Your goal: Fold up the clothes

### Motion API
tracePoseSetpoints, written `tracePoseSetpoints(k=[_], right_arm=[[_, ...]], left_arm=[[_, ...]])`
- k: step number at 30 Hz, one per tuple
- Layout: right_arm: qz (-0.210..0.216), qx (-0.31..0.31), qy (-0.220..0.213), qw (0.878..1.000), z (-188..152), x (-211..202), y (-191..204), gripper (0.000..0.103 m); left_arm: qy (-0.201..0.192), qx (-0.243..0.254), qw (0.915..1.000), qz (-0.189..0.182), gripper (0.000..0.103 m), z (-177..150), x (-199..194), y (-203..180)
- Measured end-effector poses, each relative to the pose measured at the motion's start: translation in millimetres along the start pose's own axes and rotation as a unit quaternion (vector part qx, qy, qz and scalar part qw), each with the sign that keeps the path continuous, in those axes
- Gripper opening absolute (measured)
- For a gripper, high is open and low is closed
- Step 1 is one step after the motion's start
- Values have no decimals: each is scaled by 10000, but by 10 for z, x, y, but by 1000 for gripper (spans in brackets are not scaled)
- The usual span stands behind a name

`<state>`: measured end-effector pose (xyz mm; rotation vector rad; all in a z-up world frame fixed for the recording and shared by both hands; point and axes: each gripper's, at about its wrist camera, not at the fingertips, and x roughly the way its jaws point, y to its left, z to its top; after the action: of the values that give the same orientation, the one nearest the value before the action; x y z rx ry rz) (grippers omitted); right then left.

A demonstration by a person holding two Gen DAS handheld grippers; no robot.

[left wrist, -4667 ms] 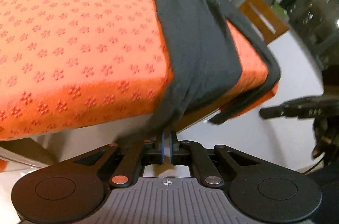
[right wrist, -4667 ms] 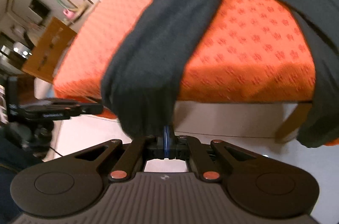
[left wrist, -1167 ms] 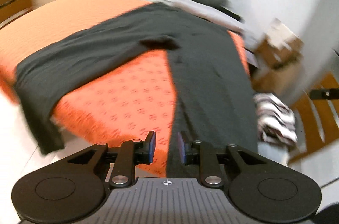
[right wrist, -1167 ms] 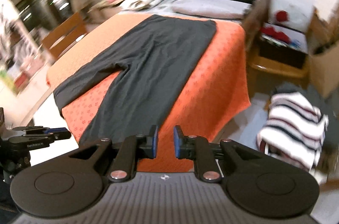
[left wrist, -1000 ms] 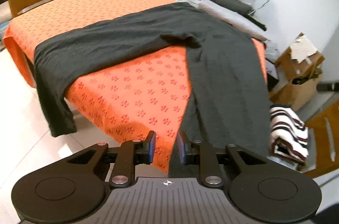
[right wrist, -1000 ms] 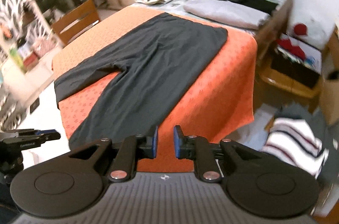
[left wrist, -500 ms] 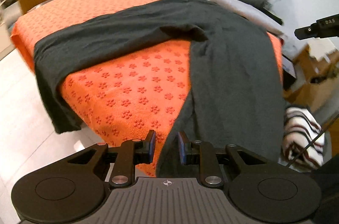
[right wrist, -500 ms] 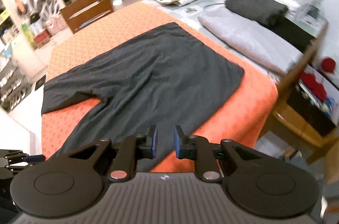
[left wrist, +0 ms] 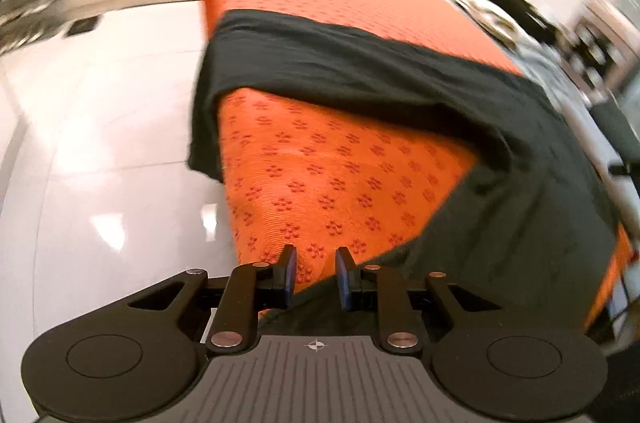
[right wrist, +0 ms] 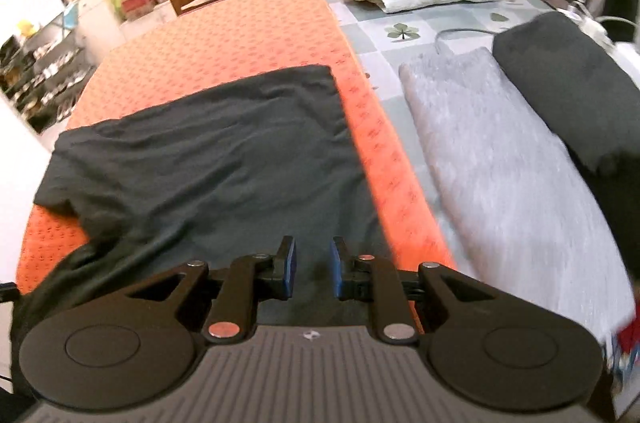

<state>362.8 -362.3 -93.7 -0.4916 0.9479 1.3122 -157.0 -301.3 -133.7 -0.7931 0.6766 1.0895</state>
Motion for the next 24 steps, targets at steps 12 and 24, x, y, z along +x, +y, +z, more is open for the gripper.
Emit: tracePoseSetpoints(k=[12, 24], right_arm=[[540, -157, 362, 9978, 381, 605, -442, 32], [248, -262, 107, 9993, 494, 390, -458, 2]], left_arm=[[-222, -688, 9952, 665, 24, -39, 3, -148], [-349, -779, 9910, 1028, 17, -77, 8, -225]])
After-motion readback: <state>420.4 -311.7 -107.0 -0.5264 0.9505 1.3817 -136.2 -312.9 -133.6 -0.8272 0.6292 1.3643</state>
